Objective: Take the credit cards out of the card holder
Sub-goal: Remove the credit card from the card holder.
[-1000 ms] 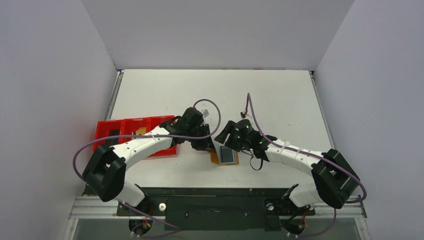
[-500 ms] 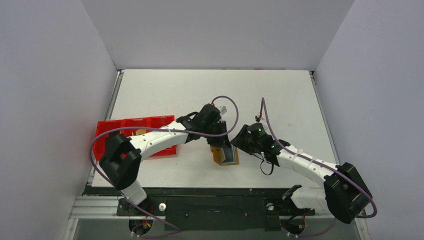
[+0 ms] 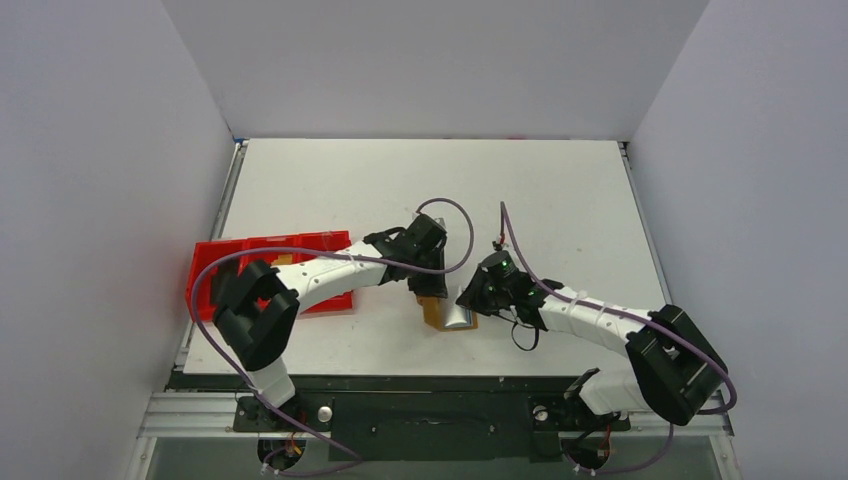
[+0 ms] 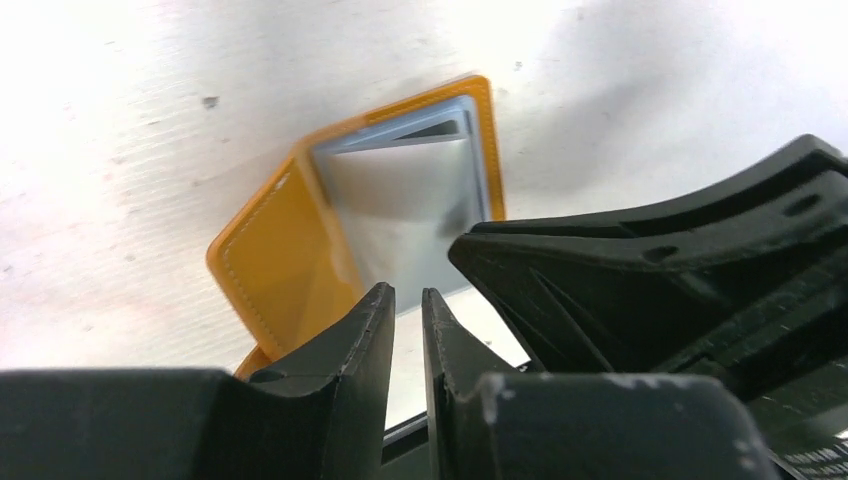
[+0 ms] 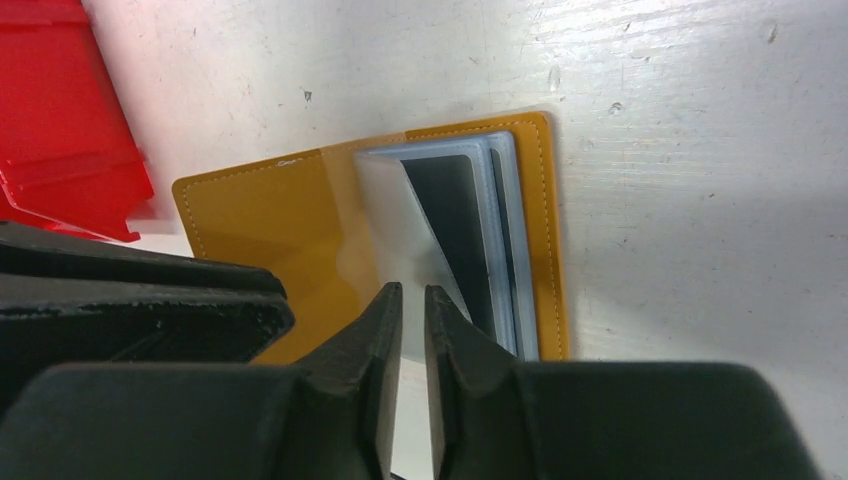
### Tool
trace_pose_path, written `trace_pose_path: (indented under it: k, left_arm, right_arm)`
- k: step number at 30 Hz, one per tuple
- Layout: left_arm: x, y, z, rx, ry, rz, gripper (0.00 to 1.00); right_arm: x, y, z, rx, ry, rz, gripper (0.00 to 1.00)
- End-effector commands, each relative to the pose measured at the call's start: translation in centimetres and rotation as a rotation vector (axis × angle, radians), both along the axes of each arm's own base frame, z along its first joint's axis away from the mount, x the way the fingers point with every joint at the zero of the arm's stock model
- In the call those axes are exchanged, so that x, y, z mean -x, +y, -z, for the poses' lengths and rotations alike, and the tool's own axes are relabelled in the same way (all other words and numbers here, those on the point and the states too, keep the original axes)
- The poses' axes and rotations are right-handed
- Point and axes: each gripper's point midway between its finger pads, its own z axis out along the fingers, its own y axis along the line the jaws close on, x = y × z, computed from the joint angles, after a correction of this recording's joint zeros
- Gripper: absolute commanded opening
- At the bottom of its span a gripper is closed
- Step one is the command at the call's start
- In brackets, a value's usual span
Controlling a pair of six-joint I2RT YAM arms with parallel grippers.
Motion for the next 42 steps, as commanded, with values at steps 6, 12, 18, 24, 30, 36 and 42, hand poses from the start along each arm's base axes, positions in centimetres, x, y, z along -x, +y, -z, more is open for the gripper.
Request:
trace_pose_path:
  k: [6,12,18,24,30,36,42]
  left_arm:
    - [0.0,5.8,1.4,-0.187,-0.053,-0.081,0.0]
    - [0.6,6.9,4.5,-0.207,0.004,-0.089,0.0]
    - [0.7,6.3,5.8,-0.197,0.031,-0.078,0.0]
    - [0.7,6.1,6.3,-0.191,0.042,-0.08,0.0]
    - [0.7,6.1,6.4,-0.181,0.049,-0.081,0.0]
    - [0.8,5.8,6.6,-0.168,0.063,-0.071,0.0]
    - [0.9,5.7,6.6,-0.161,0.065,-0.071,0.0]
  right_arm:
    - [-1.6,0.0,-2.7,0.005,-0.104,0.017,0.28]
    - [-1.3,-0.1,-1.9,0.006,-0.086,0.019,0.27]
    - [-1.7,0.4,-2.3,-0.004,-0.091,0.018,0.17]
    - [-1.9,1.4,-2.2,-0.032,-0.08,0.007,0.07]
    - [-2.3,0.9,-2.9,-0.085,-0.094,0.04,0.05]
    - [-2.7,0.9,-2.8,-0.148,-0.079,0.058,0.06]
    - [-2.5,2.7,-2.2,-0.194,-0.047,0.03,0.04]
